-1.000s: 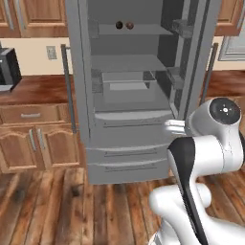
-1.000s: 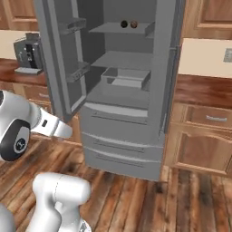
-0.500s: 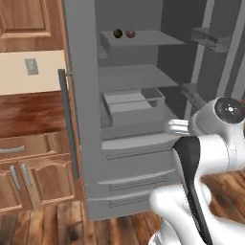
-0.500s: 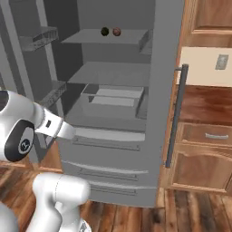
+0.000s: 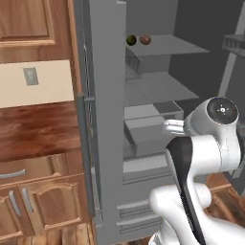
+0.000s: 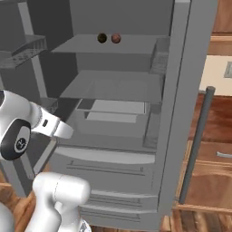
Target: Pick the egg and butter from the fridge and place them by the bowl for mixing.
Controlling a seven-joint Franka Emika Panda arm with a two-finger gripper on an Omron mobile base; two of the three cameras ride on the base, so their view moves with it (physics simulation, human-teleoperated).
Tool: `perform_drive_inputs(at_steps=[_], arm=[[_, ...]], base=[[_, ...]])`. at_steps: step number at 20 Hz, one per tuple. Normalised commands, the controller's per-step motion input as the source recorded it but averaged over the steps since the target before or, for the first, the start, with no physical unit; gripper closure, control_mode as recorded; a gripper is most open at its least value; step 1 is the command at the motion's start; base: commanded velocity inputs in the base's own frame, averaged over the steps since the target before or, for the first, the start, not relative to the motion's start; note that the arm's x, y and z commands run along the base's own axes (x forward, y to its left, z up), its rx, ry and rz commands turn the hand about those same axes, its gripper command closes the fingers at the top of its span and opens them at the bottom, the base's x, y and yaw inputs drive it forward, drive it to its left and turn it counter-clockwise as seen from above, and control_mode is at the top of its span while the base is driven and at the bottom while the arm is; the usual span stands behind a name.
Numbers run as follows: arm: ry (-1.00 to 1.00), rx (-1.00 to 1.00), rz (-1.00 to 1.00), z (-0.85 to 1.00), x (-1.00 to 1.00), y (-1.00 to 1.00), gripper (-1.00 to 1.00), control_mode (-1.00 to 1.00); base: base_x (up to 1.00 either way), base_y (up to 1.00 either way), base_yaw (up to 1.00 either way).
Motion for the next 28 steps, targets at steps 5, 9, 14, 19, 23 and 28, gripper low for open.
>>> perform_drive_inputs(at_steps=[5,9,14,19,23,28], arm=[[0.00,0.00,0.00,0.00,0.00,0.00,-1.00,1.00],[0.00,0.00,0.00,0.00,0.00,0.00,-1.00,1.00],[0.00,0.00,0.00,0.00,0.00,0.00,-1.00,1.00],[0.00,0.00,0.00,0.00,0.00,0.00,-1.00,1.00],[0.00,0.00,0.00,0.00,0.00,0.00,-1.00,1.00],[0.00,0.00,0.00,0.00,0.00,0.00,-1.00,1.00]], base=[[-0.02,-0.24,0.03],[0.16,-0.29,0.01],[0.49,-0.08,-0.01],[0.97,-0.13,-0.06],[0.79,-0.30,-0.01],[0.41,-0.45,0.00]])
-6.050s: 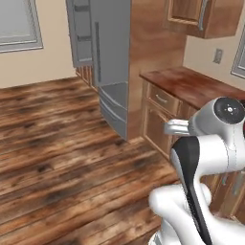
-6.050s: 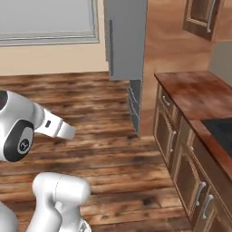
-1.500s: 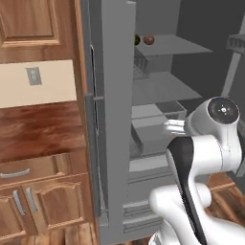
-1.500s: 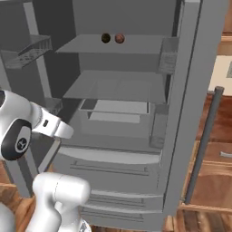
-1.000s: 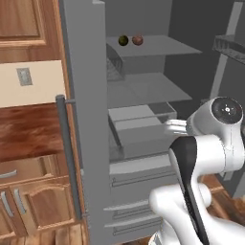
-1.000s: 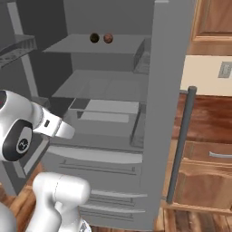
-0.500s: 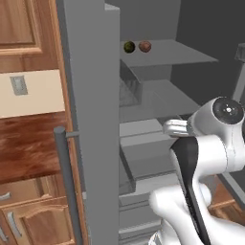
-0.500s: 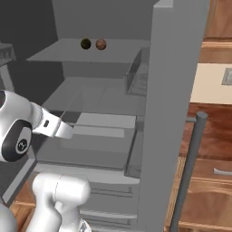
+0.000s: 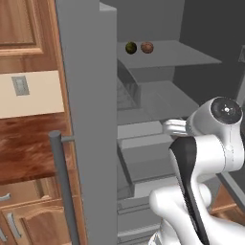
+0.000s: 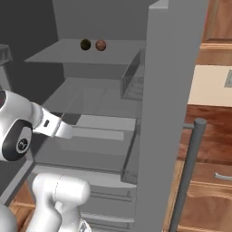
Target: Pick the egg and butter from the fridge and place them by the bowl for mixing.
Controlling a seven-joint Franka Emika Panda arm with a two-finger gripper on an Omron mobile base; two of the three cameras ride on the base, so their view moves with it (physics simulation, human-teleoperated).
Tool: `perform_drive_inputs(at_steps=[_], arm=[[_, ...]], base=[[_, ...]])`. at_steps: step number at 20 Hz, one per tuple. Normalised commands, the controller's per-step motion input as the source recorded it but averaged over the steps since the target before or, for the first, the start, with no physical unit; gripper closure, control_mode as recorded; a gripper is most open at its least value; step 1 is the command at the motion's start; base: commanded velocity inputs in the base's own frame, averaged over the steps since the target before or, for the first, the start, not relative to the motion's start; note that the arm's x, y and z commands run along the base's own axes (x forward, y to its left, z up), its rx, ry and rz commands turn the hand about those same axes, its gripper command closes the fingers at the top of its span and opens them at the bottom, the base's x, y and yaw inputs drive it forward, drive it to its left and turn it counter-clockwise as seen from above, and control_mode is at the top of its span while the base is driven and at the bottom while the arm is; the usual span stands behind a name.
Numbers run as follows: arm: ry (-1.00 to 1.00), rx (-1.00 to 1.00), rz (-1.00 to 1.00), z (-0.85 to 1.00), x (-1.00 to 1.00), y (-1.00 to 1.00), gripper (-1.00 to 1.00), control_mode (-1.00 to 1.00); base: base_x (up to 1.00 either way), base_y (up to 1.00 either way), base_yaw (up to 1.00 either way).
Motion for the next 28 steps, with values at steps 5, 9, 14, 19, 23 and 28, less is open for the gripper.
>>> perform_drive_inputs(at_steps=[5,9,14,19,23,28], arm=[[0.00,0.00,0.00,0.00,0.00,0.00,-1.00,1.00],[0.00,0.00,0.00,0.00,0.00,0.00,-1.00,1.00],[0.05,0.08,0.00,0.65,0.23,0.00,-1.00,-1.00],[0.05,0.02,0.03,0.93,0.16,0.00,-1.00,-1.00],[0.09,0.00,0.16,0.76,0.15,0.00,-1.00,-1.00],[0.06,0.00,0.28,0.27,0.08,-0.04,-1.00,-1.00]], base=[[0.06,-0.31,0.00],[0.26,0.00,0.00],[0.00,0.00,0.00],[0.00,0.00,0.00],[0.00,0.00,0.00],[0.00,0.00,0.00]])
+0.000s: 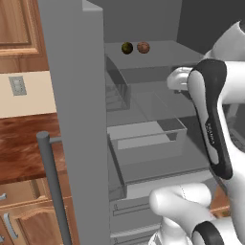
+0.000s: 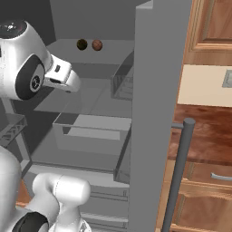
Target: Pick the egg and butter from the fridge and place them by the bowl for mixing.
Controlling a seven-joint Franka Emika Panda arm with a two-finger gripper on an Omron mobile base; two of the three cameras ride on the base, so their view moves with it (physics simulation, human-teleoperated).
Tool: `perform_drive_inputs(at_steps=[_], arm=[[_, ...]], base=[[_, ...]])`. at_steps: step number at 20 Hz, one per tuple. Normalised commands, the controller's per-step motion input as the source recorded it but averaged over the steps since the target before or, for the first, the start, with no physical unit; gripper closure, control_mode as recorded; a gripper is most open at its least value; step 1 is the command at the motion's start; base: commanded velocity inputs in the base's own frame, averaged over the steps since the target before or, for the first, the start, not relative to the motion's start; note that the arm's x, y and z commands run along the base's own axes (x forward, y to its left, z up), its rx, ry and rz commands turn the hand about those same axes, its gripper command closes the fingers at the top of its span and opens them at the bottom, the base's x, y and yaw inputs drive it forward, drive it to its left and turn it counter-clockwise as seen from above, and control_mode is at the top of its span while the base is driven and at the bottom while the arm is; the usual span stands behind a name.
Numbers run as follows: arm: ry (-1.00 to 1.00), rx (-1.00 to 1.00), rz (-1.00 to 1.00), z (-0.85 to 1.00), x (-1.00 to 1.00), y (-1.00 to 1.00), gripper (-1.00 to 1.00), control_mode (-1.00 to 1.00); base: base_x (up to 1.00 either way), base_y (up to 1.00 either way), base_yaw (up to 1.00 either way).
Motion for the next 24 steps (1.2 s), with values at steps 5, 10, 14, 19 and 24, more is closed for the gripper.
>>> perform_drive_inputs(at_steps=[5,10,14,19,24], arm=[[-0.15,-0.10,0.24,0.08,-0.01,-0.24,-1.00,-1.00],[-0.02,-0.04,0.04,0.16,0.60,-0.15,-1.00,-1.00],[-0.02,-0.07,0.00,0.26,0.65,-0.13,-1.00,-1.00],[-0.09,0.00,0.00,0.34,0.38,-0.11,-1.00,-1.00],[-0.18,0.00,0.01,0.03,0.31,-0.01,-1.00,-1.00]], base=[[0.00,0.00,0.00],[0.00,0.00,0.00],[0.00,0.00,0.00],[0.00,0.00,0.00],[0.00,0.00,0.00]])
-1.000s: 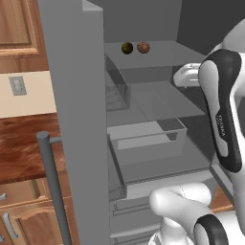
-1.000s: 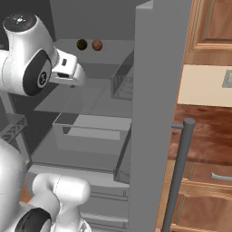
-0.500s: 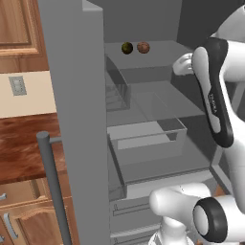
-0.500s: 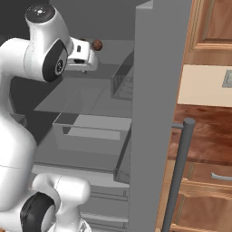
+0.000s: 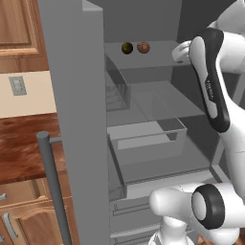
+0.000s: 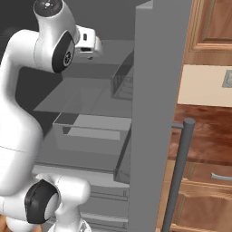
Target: Pick the egg and butter from the fridge and place them by the bowl for mixing.
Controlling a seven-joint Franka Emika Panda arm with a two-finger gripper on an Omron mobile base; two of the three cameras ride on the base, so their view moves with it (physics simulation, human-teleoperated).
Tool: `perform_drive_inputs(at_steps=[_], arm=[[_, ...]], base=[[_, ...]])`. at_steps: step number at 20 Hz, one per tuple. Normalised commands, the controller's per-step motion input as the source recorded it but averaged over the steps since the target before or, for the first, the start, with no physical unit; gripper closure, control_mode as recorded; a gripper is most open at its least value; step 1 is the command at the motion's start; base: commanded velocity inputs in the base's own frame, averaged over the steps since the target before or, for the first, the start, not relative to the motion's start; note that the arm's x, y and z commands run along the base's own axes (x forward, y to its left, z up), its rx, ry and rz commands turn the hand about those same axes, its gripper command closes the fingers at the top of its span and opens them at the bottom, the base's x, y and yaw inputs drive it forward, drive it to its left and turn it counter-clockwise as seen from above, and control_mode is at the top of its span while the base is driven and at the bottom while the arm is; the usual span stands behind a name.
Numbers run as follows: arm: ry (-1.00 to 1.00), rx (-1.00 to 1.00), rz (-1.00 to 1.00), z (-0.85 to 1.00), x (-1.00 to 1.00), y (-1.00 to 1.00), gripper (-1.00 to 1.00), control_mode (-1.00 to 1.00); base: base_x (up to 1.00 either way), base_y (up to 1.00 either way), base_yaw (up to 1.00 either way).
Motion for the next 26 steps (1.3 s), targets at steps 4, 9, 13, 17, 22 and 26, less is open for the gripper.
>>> perform_drive_inputs(at_steps=[4,9,13,17,22,26], arm=[[-0.16,-0.01,0.01,0.00,0.48,0.00,-1.00,-1.00],[-0.07,0.00,0.00,0.00,0.76,0.00,-1.00,-1.00],[0.00,0.00,0.00,0.00,0.89,0.04,-1.00,-1.00],[0.00,0.00,0.00,0.00,0.80,0.14,-1.00,-1.00],[0.00,0.00,0.00,0.00,0.73,0.19,-1.00,-1.00],[0.00,0.00,0.00,0.00,0.70,0.24,-1.00,-1.00]], base=[[0.00,0.00,0.00],[0.00,0.00,0.00],[0.00,0.00,0.00],[0.00,0.00,0.00],[0.00,0.00,0.00],[0.00,0.00,0.00]])
